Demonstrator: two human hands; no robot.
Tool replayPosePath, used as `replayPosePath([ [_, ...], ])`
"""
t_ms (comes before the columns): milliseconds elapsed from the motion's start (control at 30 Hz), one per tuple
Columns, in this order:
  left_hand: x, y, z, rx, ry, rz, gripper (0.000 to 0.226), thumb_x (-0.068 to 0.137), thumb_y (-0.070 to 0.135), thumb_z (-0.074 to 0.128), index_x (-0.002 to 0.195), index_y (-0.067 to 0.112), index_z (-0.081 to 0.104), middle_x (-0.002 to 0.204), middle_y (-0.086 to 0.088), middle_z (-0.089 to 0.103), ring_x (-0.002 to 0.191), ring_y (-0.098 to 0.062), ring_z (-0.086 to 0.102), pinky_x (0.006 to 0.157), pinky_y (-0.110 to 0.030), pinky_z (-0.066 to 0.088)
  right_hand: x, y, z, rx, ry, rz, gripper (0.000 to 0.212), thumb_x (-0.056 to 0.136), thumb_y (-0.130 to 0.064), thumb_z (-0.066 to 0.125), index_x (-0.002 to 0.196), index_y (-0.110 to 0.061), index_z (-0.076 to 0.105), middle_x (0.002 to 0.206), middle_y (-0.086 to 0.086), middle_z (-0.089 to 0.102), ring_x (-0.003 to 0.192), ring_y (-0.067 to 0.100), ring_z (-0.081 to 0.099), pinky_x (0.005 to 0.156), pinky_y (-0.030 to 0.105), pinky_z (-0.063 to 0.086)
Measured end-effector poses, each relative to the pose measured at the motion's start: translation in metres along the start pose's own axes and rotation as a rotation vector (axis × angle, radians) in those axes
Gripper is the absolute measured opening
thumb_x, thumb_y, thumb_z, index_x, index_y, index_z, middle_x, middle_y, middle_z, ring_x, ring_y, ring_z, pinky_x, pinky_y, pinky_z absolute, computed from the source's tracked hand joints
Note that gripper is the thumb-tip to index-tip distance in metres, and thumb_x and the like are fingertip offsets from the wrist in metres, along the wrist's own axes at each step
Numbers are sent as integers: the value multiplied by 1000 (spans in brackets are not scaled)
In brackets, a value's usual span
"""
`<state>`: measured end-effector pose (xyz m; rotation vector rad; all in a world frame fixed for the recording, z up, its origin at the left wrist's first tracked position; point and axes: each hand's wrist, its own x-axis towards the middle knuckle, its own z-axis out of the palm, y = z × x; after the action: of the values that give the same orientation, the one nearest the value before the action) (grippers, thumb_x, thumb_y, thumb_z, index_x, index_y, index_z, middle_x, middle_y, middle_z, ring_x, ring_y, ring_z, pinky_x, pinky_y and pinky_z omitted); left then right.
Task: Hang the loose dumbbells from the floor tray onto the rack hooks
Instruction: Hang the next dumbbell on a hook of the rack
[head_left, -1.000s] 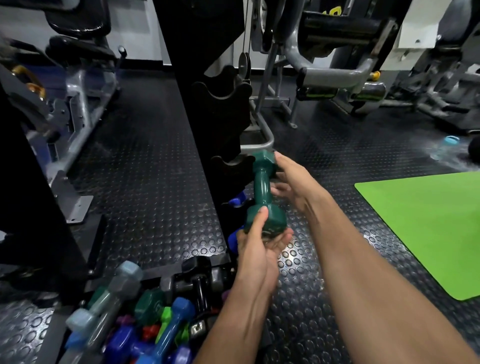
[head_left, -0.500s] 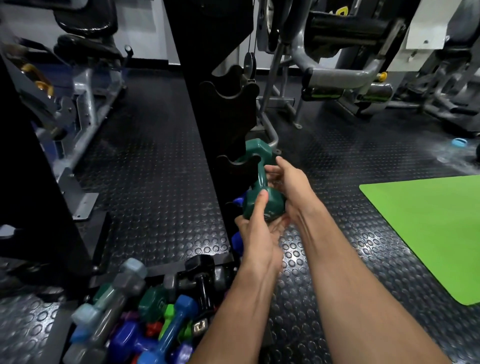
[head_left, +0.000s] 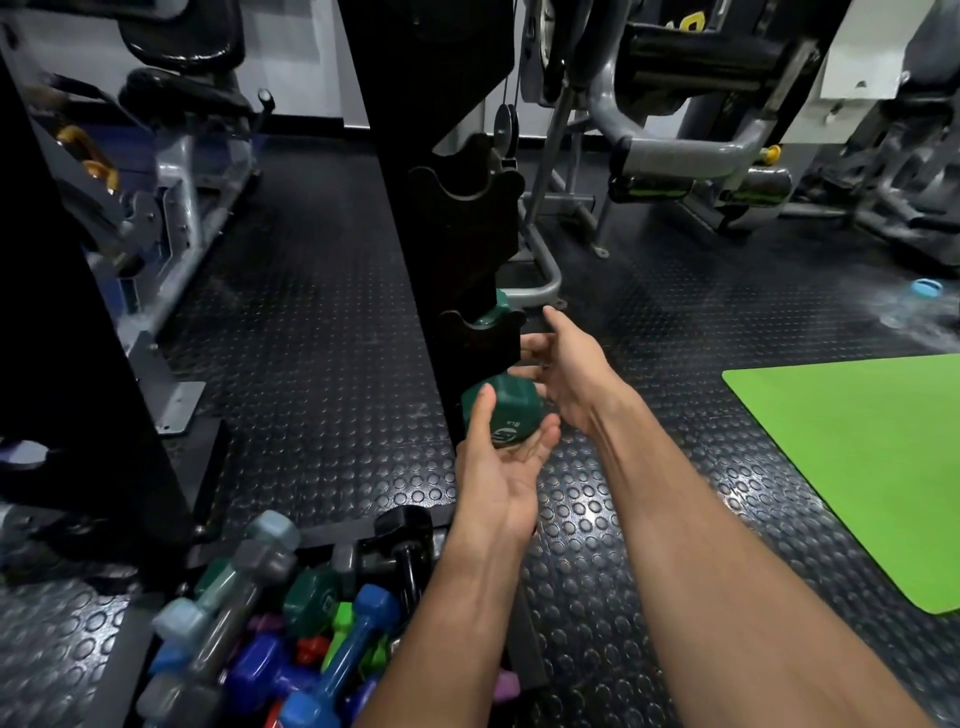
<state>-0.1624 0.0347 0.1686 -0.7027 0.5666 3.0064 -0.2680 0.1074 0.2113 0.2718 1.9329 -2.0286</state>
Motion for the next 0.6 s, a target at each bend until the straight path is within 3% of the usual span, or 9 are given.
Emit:
replayPosePath([
  [133,0,4,-8,-33,-15,-42,45,93,37,69,123,5,62,113,-30,68,99,-39,74,106,-50,51,-1,1,9,-37,8,-18,57,107,-50,39,91,-7,71,75,5,76,62,16,67,52,24,50],
  [300,-4,12,-13,74,-49,-91,41,94,41,68,118,8,59,115,-32,66,109,-42,69,109,-52,48,-6,4,11,-101,38,-51,54,106,-49,42,101,-5,73,87,6,78,78,21,71,73,33,53],
  [400,1,23,-21,270,-62,-135,64,87,51,72,127,5,54,119,-36,64,107,-42,71,103,-51,53,-16,12,8,-193,70,-96,50,107,-47,42,90,-12,74,83,0,78,84,18,69,78,32,50],
  [500,1,33,-31,575,-4,-93,83,74,68,71,126,5,58,116,-27,69,97,-35,76,92,-49,60,-30,27,6,-271,93,-159,48,107,-45,41,102,-14,77,100,5,79,96,17,73,86,33,54],
  [600,-6,44,-49,857,58,-27,68,79,72,65,112,12,63,110,-14,72,95,-27,76,86,-44,63,-46,59,11,-291,338,-254,39,102,-43,46,109,-22,78,110,-1,76,103,15,69,91,35,52],
])
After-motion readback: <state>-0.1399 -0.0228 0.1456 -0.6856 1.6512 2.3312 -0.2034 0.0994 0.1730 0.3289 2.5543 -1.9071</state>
